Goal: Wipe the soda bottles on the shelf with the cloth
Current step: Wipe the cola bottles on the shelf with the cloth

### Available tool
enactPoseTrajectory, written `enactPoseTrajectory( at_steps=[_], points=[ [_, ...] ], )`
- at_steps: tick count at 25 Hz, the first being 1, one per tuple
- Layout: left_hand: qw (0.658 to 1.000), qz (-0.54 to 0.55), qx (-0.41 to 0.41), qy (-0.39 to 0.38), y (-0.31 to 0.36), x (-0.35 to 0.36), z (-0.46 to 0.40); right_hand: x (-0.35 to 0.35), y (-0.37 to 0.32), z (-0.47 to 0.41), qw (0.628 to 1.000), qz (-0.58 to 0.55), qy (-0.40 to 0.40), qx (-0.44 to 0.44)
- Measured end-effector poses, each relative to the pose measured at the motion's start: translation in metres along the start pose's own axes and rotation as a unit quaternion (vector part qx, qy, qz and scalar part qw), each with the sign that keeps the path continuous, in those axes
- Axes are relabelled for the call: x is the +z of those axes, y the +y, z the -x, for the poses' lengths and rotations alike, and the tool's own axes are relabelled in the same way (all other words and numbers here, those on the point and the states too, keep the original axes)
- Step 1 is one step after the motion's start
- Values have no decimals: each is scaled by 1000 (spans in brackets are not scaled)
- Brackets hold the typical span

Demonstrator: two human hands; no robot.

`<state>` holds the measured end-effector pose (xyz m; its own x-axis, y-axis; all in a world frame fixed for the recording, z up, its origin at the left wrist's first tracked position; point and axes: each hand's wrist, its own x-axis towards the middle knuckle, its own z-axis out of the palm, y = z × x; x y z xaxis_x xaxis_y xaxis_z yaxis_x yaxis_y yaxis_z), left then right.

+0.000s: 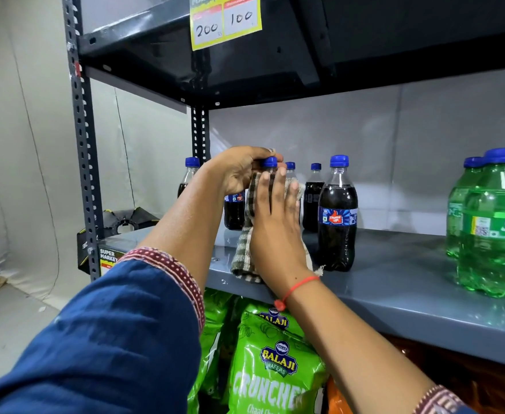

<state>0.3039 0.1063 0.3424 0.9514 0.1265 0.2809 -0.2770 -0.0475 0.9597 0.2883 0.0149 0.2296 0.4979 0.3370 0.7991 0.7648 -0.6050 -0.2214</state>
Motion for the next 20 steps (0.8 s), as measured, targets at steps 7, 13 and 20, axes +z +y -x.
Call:
enactPoseTrajectory(
  at_steps=[7,13,20],
  points=[
    [1000,-19,3,4,0,0,-2,-8,2,-16,1000,6,-9,2],
    [1000,-7,-10,0,1,1,-2,-1,4,-19,998,60,10,-11],
    [1000,-12,9,-8,0,-1,-4,7,2,6,998,56,9,18]
  ],
)
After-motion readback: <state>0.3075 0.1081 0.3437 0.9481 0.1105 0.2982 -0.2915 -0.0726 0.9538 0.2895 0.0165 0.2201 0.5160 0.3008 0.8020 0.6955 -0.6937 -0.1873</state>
